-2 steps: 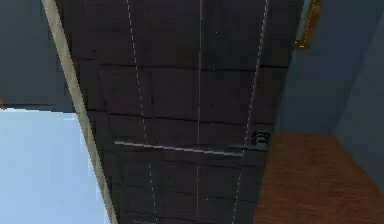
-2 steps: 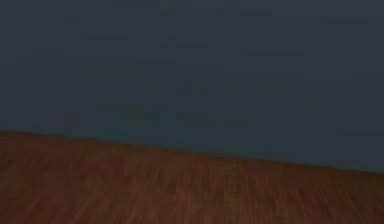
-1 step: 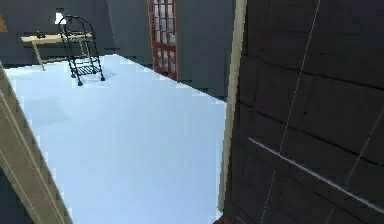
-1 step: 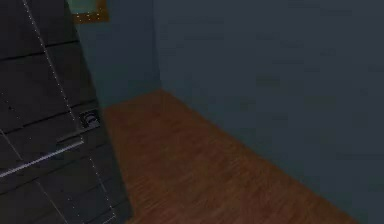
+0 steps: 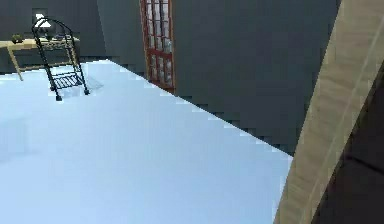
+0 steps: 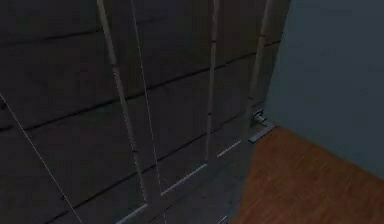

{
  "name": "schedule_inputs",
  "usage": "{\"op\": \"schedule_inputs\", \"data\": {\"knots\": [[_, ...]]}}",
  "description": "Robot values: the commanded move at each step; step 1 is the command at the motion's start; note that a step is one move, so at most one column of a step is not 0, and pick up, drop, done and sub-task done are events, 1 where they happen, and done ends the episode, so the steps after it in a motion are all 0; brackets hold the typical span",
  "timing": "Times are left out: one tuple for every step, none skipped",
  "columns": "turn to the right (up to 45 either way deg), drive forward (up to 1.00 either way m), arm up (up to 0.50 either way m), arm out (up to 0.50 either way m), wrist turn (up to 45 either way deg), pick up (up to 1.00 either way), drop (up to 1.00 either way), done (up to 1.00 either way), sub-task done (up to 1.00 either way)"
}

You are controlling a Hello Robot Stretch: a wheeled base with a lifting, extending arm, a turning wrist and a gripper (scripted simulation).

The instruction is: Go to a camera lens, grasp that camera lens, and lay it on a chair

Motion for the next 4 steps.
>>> {"op": "schedule_inputs", "data": {"knots": [[-39.0, 0.0, 0.0, 0.0, 0.0, 0.0, 0.0, 0.0, 0.0], [0.0, 1.0, 0.0, 0.0, 0.0, 0.0, 0.0, 0.0, 0.0], [0.0, 1.0, 0.0, 0.0, 0.0, 0.0, 0.0, 0.0, 0.0], [0.0, 1.0, 0.0, 0.0, 0.0, 0.0, 0.0, 0.0, 0.0]]}}
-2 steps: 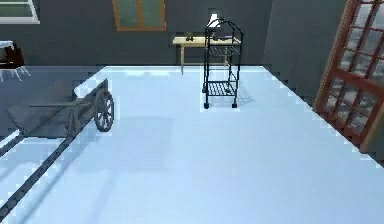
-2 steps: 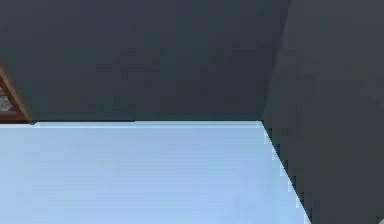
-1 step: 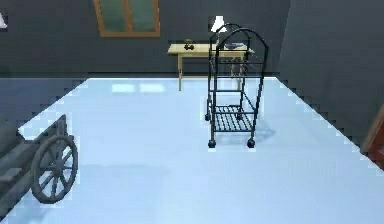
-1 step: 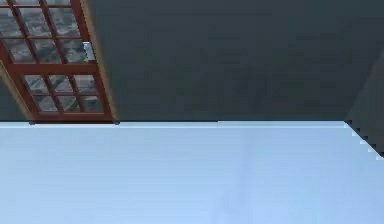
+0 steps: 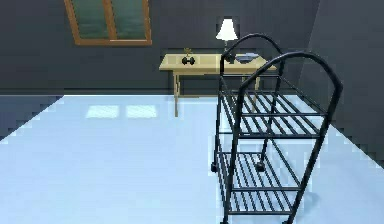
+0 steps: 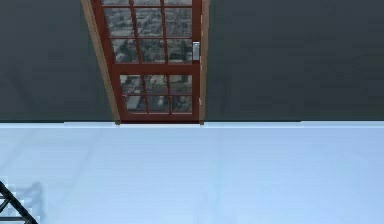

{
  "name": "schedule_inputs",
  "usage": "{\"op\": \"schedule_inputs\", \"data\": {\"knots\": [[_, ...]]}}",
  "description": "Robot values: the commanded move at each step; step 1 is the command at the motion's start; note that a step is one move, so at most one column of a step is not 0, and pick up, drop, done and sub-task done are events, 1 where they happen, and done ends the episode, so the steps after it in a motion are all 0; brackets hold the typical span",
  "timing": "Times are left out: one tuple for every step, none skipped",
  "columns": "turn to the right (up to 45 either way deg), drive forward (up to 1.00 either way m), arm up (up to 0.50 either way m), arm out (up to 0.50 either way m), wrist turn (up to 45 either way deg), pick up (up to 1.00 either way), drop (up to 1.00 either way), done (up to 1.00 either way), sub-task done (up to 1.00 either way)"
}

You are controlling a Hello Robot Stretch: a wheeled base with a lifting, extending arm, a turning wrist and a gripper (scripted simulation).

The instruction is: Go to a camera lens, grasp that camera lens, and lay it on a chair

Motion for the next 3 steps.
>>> {"op": "schedule_inputs", "data": {"knots": [[-3.0, 0.0, 0.0, 0.0, 0.0, 0.0, 0.0, 0.0, 0.0], [0.0, 1.0, 0.0, 0.0, 0.0, 0.0, 0.0, 0.0, 0.0], [0.0, 0.75, 0.0, 0.0, 0.0, 0.0, 0.0, 0.0, 0.0]]}}
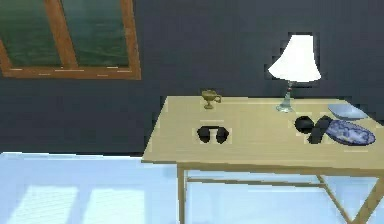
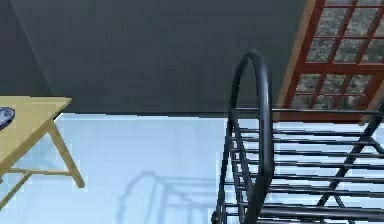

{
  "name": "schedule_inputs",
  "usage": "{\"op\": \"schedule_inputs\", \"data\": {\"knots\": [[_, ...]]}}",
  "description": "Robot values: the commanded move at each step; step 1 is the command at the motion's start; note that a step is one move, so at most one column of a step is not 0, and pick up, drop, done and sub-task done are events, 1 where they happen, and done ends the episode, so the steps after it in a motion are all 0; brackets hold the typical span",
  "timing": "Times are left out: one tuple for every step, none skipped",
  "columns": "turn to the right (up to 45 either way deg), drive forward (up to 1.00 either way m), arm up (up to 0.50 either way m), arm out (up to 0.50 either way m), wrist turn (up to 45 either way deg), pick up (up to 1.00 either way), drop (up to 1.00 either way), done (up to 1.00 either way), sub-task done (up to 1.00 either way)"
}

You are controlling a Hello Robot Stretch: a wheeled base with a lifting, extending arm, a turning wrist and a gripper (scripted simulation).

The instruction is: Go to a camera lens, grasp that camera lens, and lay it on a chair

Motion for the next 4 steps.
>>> {"op": "schedule_inputs", "data": {"knots": [[18.0, 0.0, 0.0, 0.0, 0.0, 0.0, 0.0, 0.0, 0.0], [0.0, 0.45, 0.0, 0.0, 0.0, 0.0, 0.0, 0.0, 0.0], [-45.0, 0.0, 0.0, 0.0, 0.0, 0.0, 0.0, 0.0, 0.0], [-24.0, 0.0, 0.0, 0.0, 0.0, 0.0, 0.0, 0.0, 0.0]]}}
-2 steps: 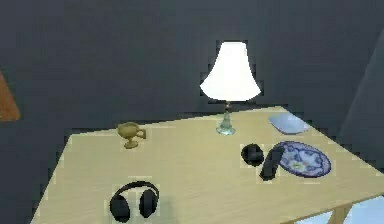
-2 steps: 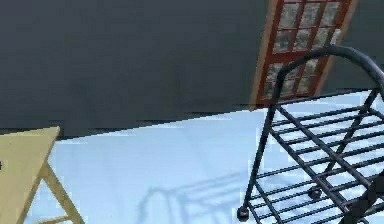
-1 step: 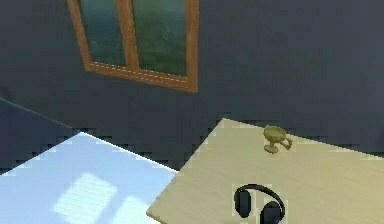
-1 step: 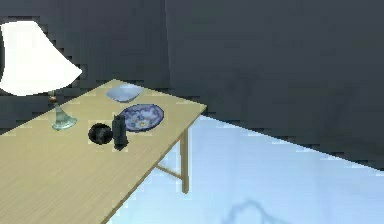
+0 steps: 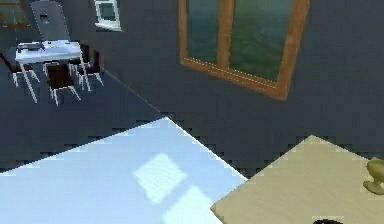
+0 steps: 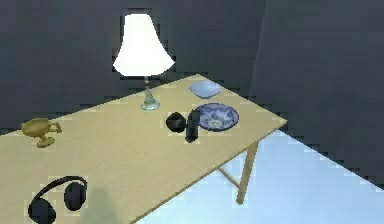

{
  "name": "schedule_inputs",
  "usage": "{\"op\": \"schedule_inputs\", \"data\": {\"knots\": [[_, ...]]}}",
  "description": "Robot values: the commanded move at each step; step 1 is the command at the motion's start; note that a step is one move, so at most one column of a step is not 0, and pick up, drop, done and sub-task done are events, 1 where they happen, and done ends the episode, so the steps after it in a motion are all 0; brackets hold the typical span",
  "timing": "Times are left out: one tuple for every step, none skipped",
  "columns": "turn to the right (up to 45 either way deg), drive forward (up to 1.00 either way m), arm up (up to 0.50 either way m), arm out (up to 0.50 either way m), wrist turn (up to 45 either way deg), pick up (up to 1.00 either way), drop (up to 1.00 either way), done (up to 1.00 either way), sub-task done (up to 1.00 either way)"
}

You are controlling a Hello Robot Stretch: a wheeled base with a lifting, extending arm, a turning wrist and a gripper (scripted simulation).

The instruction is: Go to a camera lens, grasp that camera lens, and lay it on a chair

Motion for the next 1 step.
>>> {"op": "schedule_inputs", "data": {"knots": [[45.0, 0.0, 0.0, 0.0, 0.0, 0.0, 0.0, 0.0, 0.0]]}}
